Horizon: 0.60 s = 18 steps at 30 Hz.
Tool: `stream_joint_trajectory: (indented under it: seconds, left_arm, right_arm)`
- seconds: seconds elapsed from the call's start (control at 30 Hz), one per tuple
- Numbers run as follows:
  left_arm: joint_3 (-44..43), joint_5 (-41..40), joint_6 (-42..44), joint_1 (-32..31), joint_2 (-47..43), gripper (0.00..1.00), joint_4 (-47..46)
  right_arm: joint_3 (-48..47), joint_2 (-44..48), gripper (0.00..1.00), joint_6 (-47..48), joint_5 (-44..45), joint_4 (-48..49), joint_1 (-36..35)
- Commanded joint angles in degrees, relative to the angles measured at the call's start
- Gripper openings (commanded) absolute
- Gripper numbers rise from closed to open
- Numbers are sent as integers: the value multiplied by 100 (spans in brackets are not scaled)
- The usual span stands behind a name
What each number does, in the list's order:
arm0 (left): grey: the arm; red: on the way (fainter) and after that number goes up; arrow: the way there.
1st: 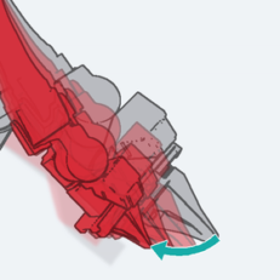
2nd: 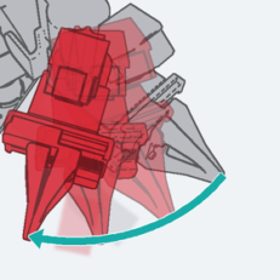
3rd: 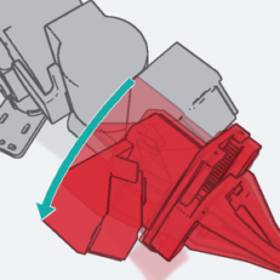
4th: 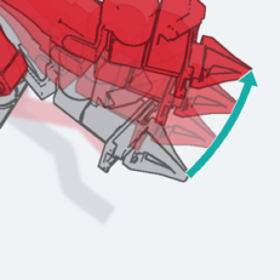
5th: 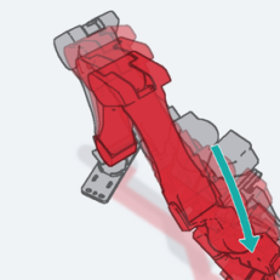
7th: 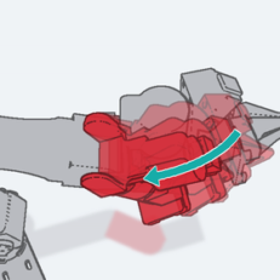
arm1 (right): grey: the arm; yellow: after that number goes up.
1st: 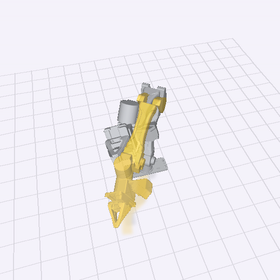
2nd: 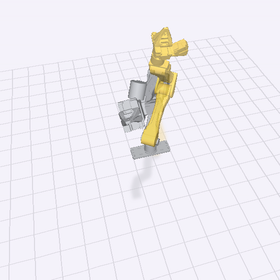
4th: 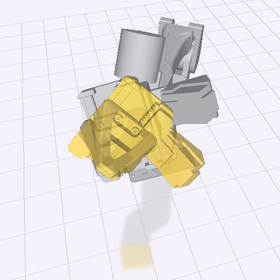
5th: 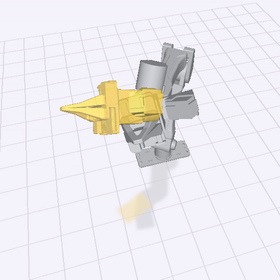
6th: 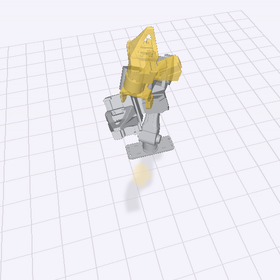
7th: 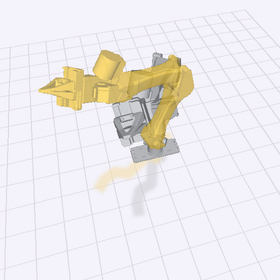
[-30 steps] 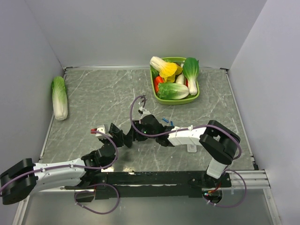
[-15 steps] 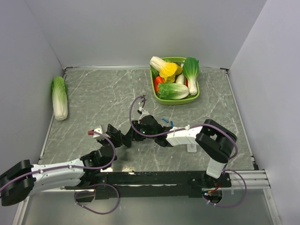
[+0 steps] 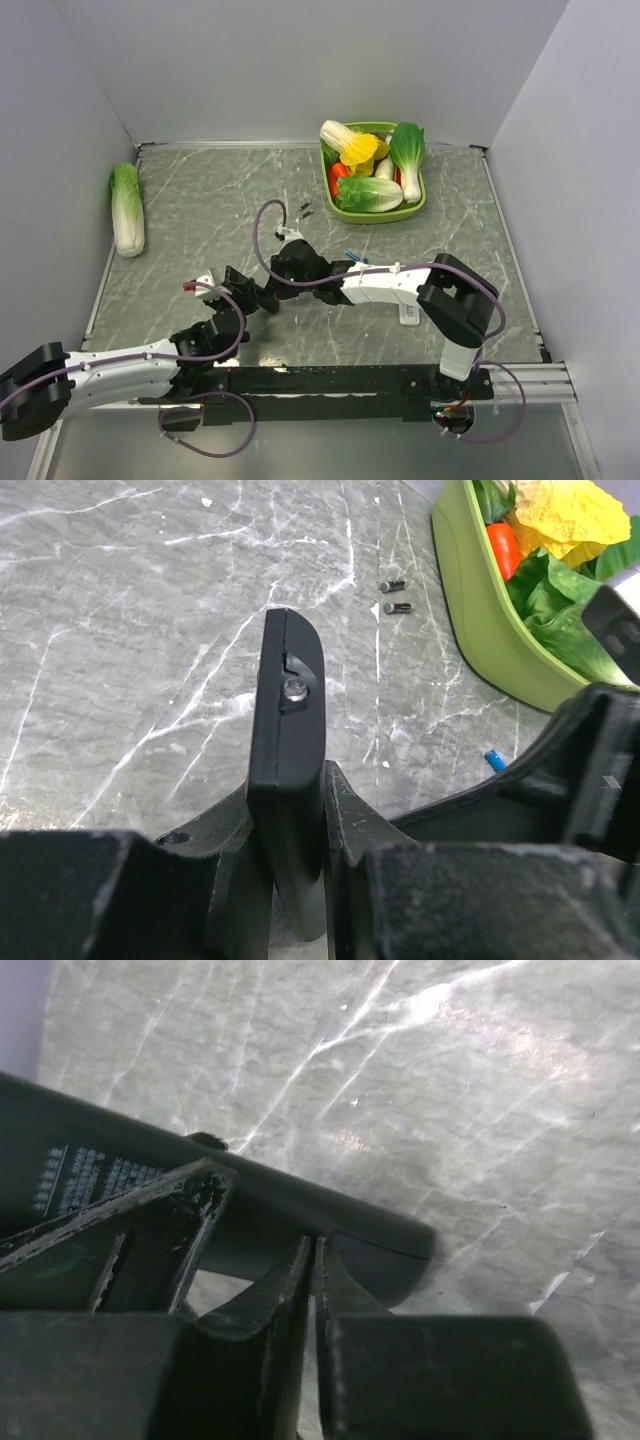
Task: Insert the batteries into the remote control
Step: Remove the battery cover from the remote control.
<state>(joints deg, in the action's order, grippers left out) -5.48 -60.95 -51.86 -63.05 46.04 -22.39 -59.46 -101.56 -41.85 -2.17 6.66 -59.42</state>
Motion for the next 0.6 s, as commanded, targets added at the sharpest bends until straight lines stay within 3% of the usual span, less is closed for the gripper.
stream_joint_trajectory:
  seconds: [0.0,0.2,0.4,0.57]
  left_arm:
    - [-41,-31,-70,-41,-130,1,376]
    - [-76,-128,-193,-41,-210,1,587]
    - [-129,-137,-246,-41,-122,1,657]
    - [-217,91,-141,-24,-218,1,692]
  right_arm:
    - [-144,-505,9,484,385,-1702,-52]
    - [-92,-383,6,563,402,-1966,-35]
    - [276,82,6,686,402,-1642,-26]
    - [743,926,21,1397,411,-1000,62]
